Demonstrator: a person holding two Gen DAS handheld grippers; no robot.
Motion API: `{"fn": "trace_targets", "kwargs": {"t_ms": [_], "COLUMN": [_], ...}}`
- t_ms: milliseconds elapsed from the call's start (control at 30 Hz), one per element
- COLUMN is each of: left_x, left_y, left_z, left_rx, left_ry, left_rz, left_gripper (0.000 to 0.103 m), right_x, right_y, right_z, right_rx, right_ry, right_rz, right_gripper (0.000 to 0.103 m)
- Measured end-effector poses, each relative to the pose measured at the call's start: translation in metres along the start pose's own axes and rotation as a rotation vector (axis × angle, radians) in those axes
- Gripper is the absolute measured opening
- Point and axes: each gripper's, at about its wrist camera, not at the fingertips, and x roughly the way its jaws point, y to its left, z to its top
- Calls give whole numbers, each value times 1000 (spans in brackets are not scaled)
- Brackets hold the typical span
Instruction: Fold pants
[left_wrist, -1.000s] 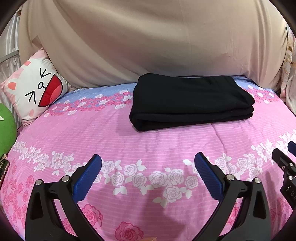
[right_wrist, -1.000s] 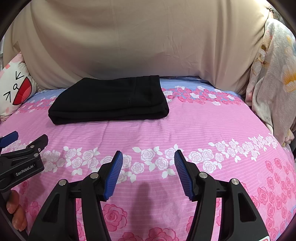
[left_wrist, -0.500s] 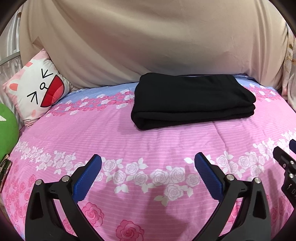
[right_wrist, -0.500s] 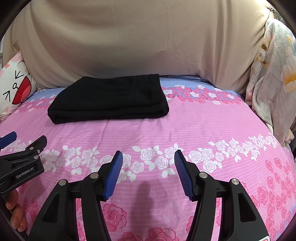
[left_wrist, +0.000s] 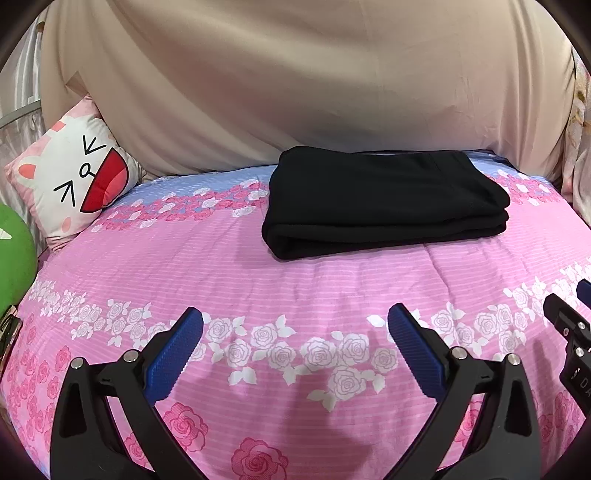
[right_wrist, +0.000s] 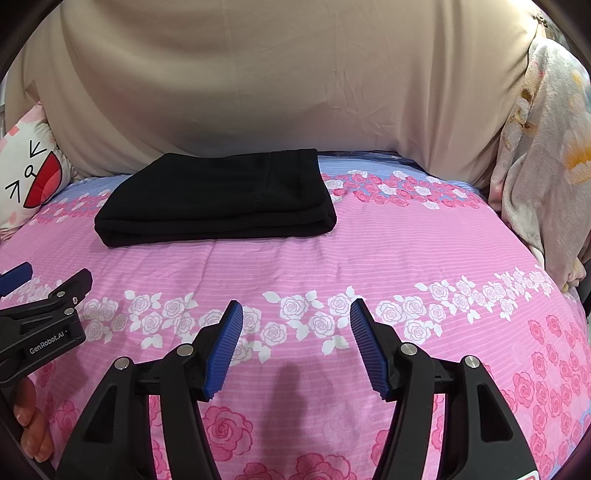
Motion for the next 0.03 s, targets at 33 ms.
{"fn": "trace_targets", "kwargs": {"t_ms": [33], "left_x": [0], "left_y": [0], "left_z": [0], "left_rx": [2], "left_ry": [1], "left_rz": [-1], "left_gripper": [98], "right_x": [0], "right_y": [0], "right_z": [0], "right_rx": [0], "right_ry": [0], "right_rz": [0], "right_gripper": [60]}}
